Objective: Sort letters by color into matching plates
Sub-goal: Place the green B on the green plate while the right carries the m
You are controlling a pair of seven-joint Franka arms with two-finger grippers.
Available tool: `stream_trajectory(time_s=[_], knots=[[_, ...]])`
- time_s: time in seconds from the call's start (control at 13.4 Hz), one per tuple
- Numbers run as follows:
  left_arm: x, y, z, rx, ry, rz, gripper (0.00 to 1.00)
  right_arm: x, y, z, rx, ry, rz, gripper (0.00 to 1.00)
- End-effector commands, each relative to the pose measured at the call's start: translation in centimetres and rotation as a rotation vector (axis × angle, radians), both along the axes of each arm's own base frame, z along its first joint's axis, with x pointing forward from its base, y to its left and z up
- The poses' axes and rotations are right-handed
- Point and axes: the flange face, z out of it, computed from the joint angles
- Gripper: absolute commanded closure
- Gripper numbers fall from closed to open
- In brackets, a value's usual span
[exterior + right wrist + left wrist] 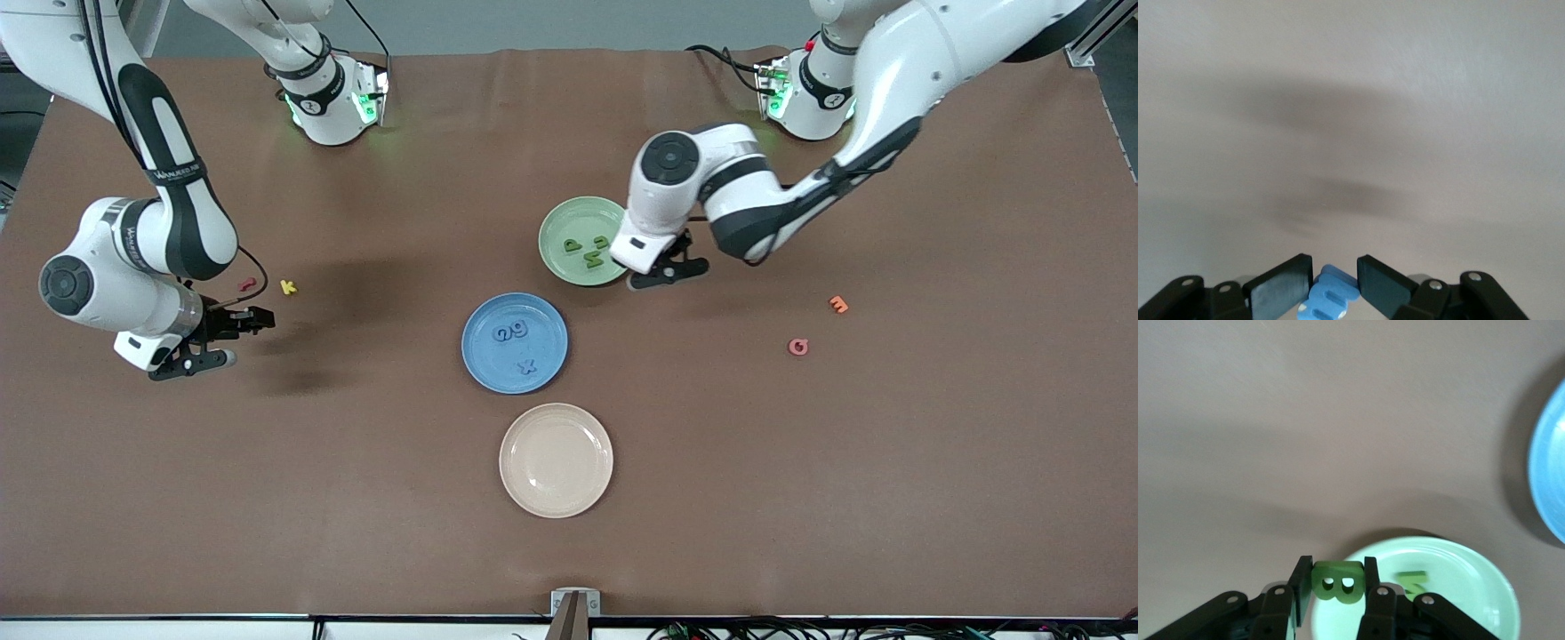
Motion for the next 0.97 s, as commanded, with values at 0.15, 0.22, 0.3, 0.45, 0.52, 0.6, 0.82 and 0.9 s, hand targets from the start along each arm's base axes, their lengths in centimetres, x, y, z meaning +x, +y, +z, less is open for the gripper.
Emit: stream_trajectory(time_s=[0.15,0.22,0.3,0.45,0.52,0.6,0.82,0.9], knots=[[-3.1,-4.7,-3.1,-0.025,-0.019,0.069,0.89,3.3,10.2,3.3,-0.044,0.0,-0.053,0.88],[-3.5,-5.0,-3.5,-0.033,-0.007,0.082,0.82,3.0,13.2,2.9,-0.059,0.007,-0.083,0.88],[-3.7,-5.0,-3.6,-0.031,-0.006,0.095,0.69,2.6,15.7,2.3,-0.068,0.015,-0.108,0.88],[-4.1,-5.3,-3.6,-0.029,-0.008,0.117,0.0,2.2,20.3,1.9,-0.078,0.012,-0.153,0.88],[-3.6,-5.1,-3.4,-0.032,-0.01,0.125,0.0,2.0,23.5,1.7,-0.076,0.013,-0.197,0.87],[-3.2,-5.0,-3.4,-0.033,-0.013,0.132,0.0,1.8,26.4,1.1,-0.073,0.02,-0.235,0.87],[1.1,-4.1,-1.4,-0.057,-0.056,0.191,0.0,1.5,34.5,-0.5,-0.074,0.013,-0.319,0.87],[2.9,-3.1,-0.8,-0.066,-0.068,0.218,0.0,1.6,37.2,-1.2,-0.077,0.005,-0.345,0.87]])
